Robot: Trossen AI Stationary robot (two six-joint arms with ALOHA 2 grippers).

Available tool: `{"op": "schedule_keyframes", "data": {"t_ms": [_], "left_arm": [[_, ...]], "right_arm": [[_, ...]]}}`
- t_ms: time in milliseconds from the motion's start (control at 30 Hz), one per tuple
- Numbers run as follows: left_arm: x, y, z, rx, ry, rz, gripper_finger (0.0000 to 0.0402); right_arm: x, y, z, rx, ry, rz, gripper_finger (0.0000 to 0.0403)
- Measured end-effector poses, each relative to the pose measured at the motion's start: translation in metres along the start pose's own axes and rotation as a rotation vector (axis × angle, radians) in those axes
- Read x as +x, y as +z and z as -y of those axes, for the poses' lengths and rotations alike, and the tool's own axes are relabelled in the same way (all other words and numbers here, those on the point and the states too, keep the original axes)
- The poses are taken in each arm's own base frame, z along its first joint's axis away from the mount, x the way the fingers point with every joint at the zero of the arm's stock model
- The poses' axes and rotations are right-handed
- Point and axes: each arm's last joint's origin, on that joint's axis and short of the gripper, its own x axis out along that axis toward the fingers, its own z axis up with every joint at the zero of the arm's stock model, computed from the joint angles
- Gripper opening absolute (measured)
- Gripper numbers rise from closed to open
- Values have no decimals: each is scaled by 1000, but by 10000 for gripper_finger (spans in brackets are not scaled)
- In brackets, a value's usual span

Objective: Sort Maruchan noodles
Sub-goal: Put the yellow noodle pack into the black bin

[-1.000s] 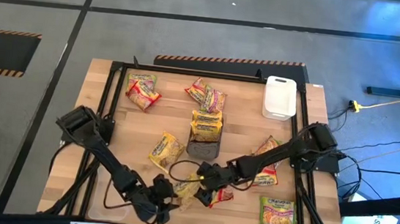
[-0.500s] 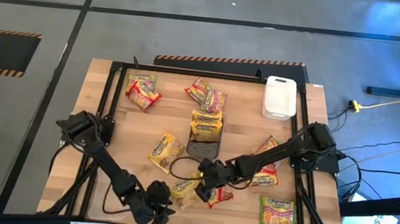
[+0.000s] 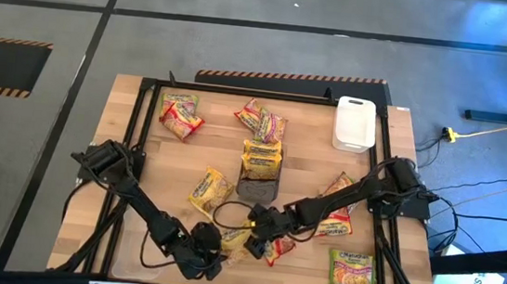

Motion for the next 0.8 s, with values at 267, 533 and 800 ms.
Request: {"op": "schedule_keyframes", "data": {"t_ms": [267, 533, 800], "left_arm": [[0, 0, 0, 31, 0, 11, 188], [-6, -10, 6, 181, -36, 66, 188], [-13, -18, 10, 270, -51, 125, 188]], "right_arm": [[12, 1, 0, 10, 61, 17, 307], [12, 3, -7, -27, 161, 35, 307], [9, 6, -10, -51, 190, 45, 307]]}}
